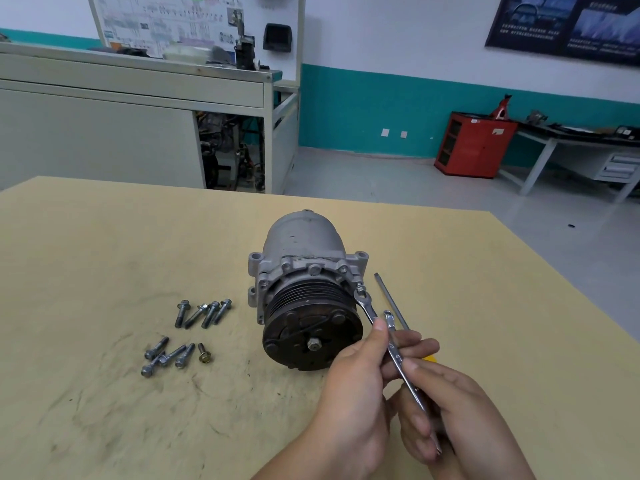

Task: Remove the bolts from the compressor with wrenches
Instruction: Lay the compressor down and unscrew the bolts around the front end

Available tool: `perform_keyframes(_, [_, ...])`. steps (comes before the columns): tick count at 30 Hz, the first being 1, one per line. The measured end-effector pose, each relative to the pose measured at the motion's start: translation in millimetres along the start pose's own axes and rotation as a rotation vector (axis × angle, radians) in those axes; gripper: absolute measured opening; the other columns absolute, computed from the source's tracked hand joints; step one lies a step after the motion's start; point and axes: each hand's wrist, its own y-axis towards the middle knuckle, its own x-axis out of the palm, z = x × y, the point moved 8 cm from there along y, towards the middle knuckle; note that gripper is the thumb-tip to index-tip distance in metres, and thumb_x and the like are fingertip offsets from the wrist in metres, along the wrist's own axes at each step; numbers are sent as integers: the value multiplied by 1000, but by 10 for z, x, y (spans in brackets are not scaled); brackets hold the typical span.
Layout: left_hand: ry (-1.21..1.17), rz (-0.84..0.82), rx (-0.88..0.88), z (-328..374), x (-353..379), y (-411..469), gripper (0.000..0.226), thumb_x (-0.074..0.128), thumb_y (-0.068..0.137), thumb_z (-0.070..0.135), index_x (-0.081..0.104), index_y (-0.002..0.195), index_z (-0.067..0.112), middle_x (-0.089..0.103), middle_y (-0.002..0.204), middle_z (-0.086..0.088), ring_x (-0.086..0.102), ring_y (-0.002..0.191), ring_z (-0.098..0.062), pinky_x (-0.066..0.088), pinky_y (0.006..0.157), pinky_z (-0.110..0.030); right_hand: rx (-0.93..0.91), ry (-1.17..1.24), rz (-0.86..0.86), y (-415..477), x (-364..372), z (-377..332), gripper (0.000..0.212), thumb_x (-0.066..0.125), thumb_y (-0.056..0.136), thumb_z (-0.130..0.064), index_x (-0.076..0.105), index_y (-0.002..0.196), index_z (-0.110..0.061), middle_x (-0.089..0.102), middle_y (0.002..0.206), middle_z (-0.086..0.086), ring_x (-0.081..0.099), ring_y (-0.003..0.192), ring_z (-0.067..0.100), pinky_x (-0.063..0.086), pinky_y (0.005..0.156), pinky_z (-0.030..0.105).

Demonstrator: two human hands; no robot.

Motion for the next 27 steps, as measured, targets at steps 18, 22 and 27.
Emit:
perform_keyframes(18, [2,46,-2,-47,-10,62,42,45,92,41,67,84,6,75,89,-11,71,81,-16,49,80,-32,46,66,0,52,-66,70,39,46,89,-12,70,60,-3,31,33,8,25,20,13,26,31,12])
perform_keyframes(22, [15,42,-6,-29,5,62,42,44,93,41,66,86,6,75,89,-10,71,82,-15,49,74,-31,42,72,-7,50,-25,15,28,53,78,-15,70,59,-3,31,32,7,24,19,12,25,31,11])
perform_keyframes(27, [30,18,-17,-21,21,62,43,40,95,42,66,85,9,75,90,-8,71,79,-12,45,73,-33,43,21,7,48,-56,-6,41,47,91,-10,69,56,-4,30,32,6,23,20,10,24,32,10])
